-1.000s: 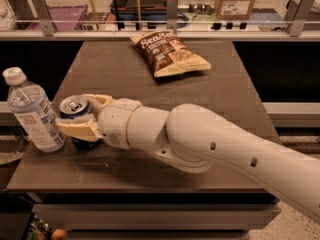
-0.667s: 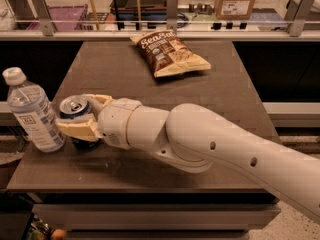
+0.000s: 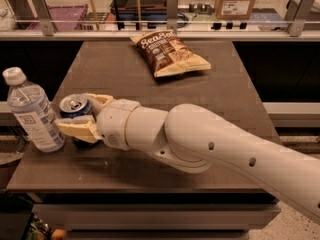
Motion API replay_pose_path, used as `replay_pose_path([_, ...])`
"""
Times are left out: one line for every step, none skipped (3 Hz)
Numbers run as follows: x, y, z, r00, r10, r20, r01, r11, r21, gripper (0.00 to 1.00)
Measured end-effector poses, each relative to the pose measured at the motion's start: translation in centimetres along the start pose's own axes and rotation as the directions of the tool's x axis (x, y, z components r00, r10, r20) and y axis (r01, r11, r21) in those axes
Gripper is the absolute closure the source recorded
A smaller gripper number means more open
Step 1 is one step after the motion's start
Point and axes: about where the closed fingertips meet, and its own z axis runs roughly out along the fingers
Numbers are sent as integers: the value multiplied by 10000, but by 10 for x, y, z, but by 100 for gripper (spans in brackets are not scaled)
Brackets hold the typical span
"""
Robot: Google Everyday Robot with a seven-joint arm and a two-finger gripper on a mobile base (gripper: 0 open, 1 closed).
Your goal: Move pepsi can near blue plastic bottle
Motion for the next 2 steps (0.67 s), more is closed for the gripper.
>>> replay_pose_path([-1,2,1,10000,-27,-5,27,10000,-29,0])
replay_pose_path([-1,2,1,10000,-28,-5,28,10000,-30,0])
